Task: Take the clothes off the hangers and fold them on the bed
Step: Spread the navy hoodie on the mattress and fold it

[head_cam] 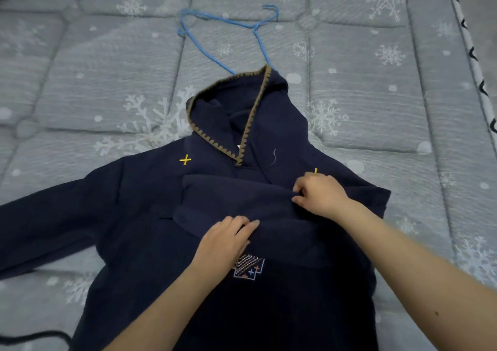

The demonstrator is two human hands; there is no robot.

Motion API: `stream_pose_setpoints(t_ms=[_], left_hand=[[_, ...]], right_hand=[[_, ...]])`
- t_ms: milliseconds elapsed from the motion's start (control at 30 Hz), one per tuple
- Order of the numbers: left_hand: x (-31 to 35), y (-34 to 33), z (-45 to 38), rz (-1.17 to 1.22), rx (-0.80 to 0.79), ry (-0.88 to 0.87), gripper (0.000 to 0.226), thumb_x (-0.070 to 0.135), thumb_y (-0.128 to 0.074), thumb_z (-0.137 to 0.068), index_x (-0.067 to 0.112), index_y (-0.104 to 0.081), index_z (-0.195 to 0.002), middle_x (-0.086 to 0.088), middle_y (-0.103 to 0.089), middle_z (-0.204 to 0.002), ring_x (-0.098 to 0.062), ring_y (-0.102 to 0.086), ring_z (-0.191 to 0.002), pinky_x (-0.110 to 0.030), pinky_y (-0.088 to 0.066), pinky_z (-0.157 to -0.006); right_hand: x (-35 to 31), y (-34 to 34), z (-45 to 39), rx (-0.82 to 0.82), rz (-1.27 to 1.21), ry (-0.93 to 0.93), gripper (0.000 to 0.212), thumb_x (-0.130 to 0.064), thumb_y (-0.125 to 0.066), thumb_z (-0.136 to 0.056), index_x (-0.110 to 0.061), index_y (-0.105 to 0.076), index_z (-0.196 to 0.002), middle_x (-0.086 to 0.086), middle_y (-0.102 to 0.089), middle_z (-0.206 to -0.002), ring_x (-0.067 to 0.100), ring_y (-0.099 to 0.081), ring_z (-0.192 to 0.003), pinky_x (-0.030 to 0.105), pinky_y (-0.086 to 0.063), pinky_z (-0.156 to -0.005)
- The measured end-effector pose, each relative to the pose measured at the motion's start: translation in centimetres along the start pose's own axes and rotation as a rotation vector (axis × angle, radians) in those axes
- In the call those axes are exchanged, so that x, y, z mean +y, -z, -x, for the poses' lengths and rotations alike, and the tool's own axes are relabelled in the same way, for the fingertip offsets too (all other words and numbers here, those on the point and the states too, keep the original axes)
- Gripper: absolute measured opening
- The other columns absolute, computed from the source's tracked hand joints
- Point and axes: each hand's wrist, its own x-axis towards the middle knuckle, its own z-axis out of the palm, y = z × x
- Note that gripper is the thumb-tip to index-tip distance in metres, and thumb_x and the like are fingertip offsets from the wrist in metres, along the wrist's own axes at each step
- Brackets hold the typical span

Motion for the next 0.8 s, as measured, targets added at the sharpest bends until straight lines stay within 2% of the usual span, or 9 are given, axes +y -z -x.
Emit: stream_pose_setpoints(t_ms=[100,167,233,333,433,500,600,700,800], left_hand=[[-0.8,-0.1,0.8,-0.019,-0.008,0.001,0.046,0.018,-0.089,-0.053,0.024,-0.071,-0.095,0.008,-0.064,-0.087,-0.014,-0.058,-0.069,-0.025,-0.047,-0.056],[-1.7,-0.1,1.6,-0.039,0.022,0.026,0.028,0.024,-0.079,-0.067,0.026,-0.073,-0.094,0.008,-0.065,-0.092,-0.014,-0.058,-0.078,-0.027,-0.044,-0.067],[-2.4,0.3,2.5,-0.041,0.055,0.086,0.022,0.033,-0.058,-0.083,0.024,-0.074,-0.095,0.006,-0.067,-0.098,-0.014,-0.058,-0.090,-0.028,-0.041,-0.082],[-3.3,1.3,4.1,-0.048,0.003,0.141,0.036,0.041,-0.047,-0.087,0.021,-0.073,-0.103,0.001,-0.066,-0.115,-0.017,-0.059,-0.109,-0.033,-0.034,-0.101],[-4.7,2.8,5.5,-0.040,-0.044,0.239,0.043,0.045,-0.046,-0.089,0.019,-0.067,-0.116,-0.002,-0.055,-0.134,-0.019,-0.046,-0.127,-0.039,-0.028,-0.110],[-5.7,4.0,6.0,-0.027,-0.009,0.310,0.045,0.045,-0.044,-0.090,0.018,-0.065,-0.119,-0.003,-0.050,-0.140,-0.020,-0.041,-0.132,-0.039,-0.026,-0.111],[-7.9,6.0,6.8,-0.008,0.068,0.509,0.048,0.046,-0.042,-0.089,0.016,-0.063,-0.120,-0.003,-0.049,-0.140,-0.022,-0.040,-0.132,-0.040,-0.026,-0.112],[-11.4,8.3,8.9,0.033,0.143,0.756,0.049,0.048,-0.043,-0.090,0.016,-0.063,-0.121,-0.004,-0.049,-0.139,-0.024,-0.042,-0.130,-0.043,-0.032,-0.110],[-15.6,10.9,12.3,0.093,0.200,1.008,0.042,0.040,-0.055,-0.091,0.015,-0.059,-0.125,-0.004,-0.046,-0.142,-0.024,-0.040,-0.130,-0.043,-0.035,-0.107]], right_hand=[[-0.4,0.6,-0.3,0.196,-0.149,-0.091,0.012,-0.030,-0.057,-0.090,-0.023,-0.062,-0.098,-0.009,-0.056,-0.088,0.018,-0.056,-0.092,0.031,-0.041,-0.076],[-0.8,1.3,-0.4,0.339,-0.341,-0.205,0.006,-0.027,-0.055,-0.091,-0.024,-0.060,-0.092,-0.012,-0.055,-0.073,0.016,-0.055,-0.079,0.030,-0.041,-0.066],[-1.0,1.6,-0.7,0.325,-0.388,-0.228,0.004,-0.026,-0.055,-0.091,-0.026,-0.058,-0.092,-0.012,-0.056,-0.073,0.014,-0.055,-0.077,0.030,-0.041,-0.066],[-2.1,1.2,-0.7,0.303,-0.363,-0.139,0.024,-0.025,-0.059,-0.088,-0.025,-0.056,-0.111,-0.010,-0.055,-0.091,0.015,-0.055,-0.088,0.032,-0.045,-0.073],[-4.9,0.5,-0.2,0.385,-0.188,0.056,0.042,-0.028,-0.063,-0.084,-0.020,-0.054,-0.125,-0.002,-0.051,-0.119,0.021,-0.051,-0.107,0.037,-0.048,-0.083],[-7.4,-0.1,0.4,0.361,-0.038,0.228,0.053,-0.034,-0.067,-0.081,-0.019,-0.053,-0.129,0.002,-0.049,-0.130,0.025,-0.050,-0.112,0.041,-0.049,-0.087],[-11.4,-1.7,0.6,0.172,0.125,0.386,0.065,-0.043,-0.065,-0.080,-0.021,-0.045,-0.138,0.003,-0.040,-0.145,0.028,-0.045,-0.126,0.043,-0.043,-0.100],[-15.8,-3.1,0.8,0.078,0.152,0.421,0.065,-0.045,-0.058,-0.086,-0.024,-0.035,-0.144,0.001,-0.026,-0.154,0.025,-0.029,-0.139,0.041,-0.026,-0.113],[-20.0,-3.9,0.8,0.046,0.120,0.421,0.060,-0.045,-0.050,-0.091,-0.025,-0.032,-0.145,-0.003,-0.020,-0.156,0.021,-0.022,-0.142,0.038,-0.019,-0.116]])
